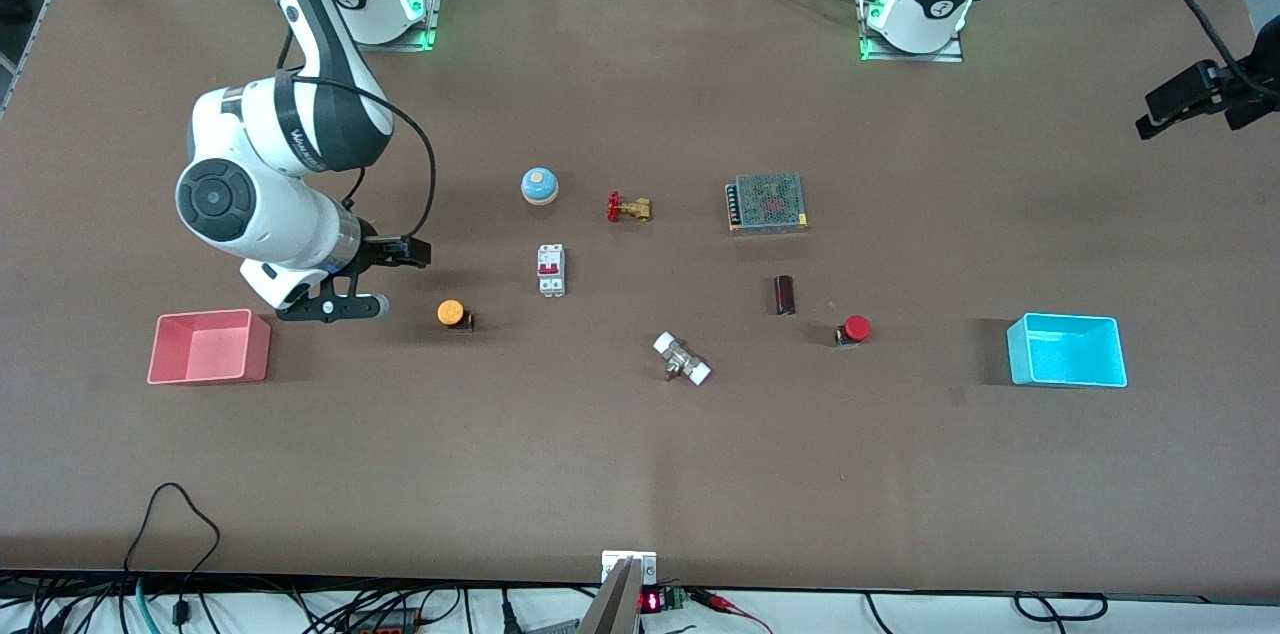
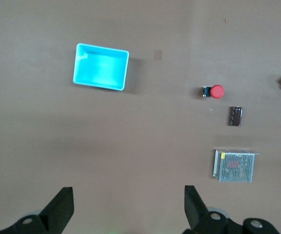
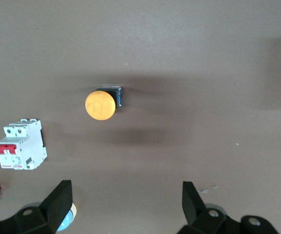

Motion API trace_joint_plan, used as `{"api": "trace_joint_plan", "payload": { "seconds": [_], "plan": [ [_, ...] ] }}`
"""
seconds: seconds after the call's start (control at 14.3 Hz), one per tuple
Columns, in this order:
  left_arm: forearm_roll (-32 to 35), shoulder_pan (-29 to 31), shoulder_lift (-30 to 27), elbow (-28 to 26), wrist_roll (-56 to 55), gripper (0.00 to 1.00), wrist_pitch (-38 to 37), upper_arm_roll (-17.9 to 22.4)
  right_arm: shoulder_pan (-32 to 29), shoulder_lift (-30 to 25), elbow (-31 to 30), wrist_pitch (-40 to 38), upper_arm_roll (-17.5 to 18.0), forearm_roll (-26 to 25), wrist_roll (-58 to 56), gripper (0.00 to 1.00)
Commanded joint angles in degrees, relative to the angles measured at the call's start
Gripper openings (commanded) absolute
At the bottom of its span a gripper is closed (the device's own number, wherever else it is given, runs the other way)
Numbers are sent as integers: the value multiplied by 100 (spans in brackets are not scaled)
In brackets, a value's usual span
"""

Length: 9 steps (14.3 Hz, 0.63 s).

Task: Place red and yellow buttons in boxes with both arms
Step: 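Reach the right gripper toward the yellow button while the left gripper reaches the red button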

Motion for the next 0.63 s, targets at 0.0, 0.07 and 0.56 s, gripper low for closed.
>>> {"api": "trace_joint_plan", "payload": {
  "seconds": [0.0,0.07,0.56],
  "plan": [
    [-60,-47,615,-193,-506,100,814,-426,170,174,115,138,-25,91,190,100],
    [-60,-47,756,-430,-691,100,1305,-593,206,236,115,208,-24,91,330,100],
    [-17,-266,1881,-1617,-1658,100,4136,-1157,399,895,387,814,-33,82,718,100]
  ]
}}
